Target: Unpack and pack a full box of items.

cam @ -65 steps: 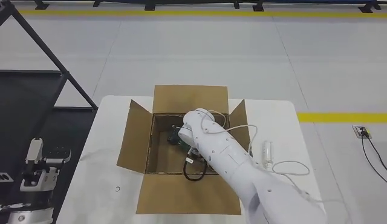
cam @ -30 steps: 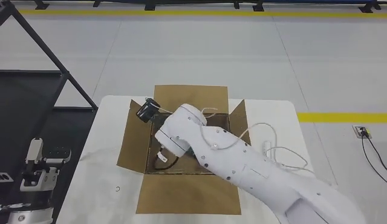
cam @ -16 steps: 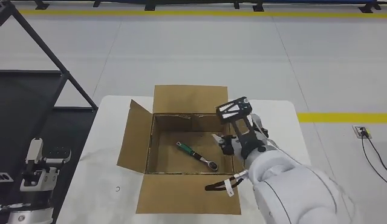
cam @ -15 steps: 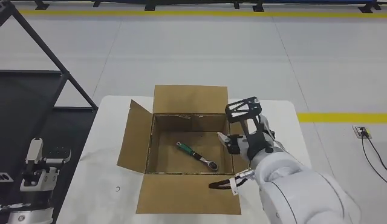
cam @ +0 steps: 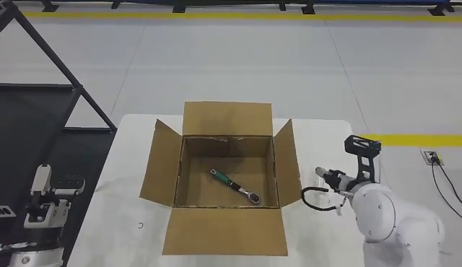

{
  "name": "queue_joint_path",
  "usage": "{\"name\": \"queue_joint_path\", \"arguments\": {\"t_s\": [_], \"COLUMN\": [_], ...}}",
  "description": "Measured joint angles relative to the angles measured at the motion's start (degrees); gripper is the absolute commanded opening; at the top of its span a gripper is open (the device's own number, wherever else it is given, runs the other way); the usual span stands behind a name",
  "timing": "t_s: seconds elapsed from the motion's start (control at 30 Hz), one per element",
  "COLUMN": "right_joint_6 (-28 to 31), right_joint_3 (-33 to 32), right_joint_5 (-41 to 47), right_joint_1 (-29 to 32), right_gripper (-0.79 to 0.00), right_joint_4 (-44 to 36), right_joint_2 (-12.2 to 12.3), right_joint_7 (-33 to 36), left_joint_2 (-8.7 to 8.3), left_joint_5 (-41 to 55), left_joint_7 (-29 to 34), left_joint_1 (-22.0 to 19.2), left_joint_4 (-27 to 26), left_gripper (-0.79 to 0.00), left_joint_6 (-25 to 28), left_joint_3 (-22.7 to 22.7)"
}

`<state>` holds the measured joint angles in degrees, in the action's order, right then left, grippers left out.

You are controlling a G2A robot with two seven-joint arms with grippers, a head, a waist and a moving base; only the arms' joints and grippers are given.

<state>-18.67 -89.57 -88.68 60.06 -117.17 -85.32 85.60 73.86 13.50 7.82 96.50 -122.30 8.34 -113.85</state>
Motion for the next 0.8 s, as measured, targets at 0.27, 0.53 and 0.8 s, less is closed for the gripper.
{"name": "queue_joint_path", "arguments": {"t_s": [0.27, 0.53, 0.8], "right_joint_6": [2.39, 2.37, 2.38], "right_joint_3": [-2.18, -1.53, -4.02], "right_joint_5": [3.28, 3.28, 3.87], "right_joint_1": [-10.43, -17.72, -15.76], "right_gripper": [-0.129, -0.182, -0.194], "right_joint_4": [23.22, 39.87, 34.24], "right_joint_2": [-2.56, -1.79, -1.47], "right_joint_7": [2.41, 2.4, 2.4], "left_joint_2": [0.0, 0.0, 0.0], "left_joint_5": [0.0, 0.0, 0.0], "left_joint_7": [0.0, 0.0, 0.0], "left_joint_1": [0.0, 0.0, 0.0], "left_joint_4": [0.0, 0.0, 0.0], "left_gripper": [0.0, 0.0, 0.0], "left_joint_6": [0.0, 0.0, 0.0], "left_joint_3": [0.0, 0.0, 0.0]}}
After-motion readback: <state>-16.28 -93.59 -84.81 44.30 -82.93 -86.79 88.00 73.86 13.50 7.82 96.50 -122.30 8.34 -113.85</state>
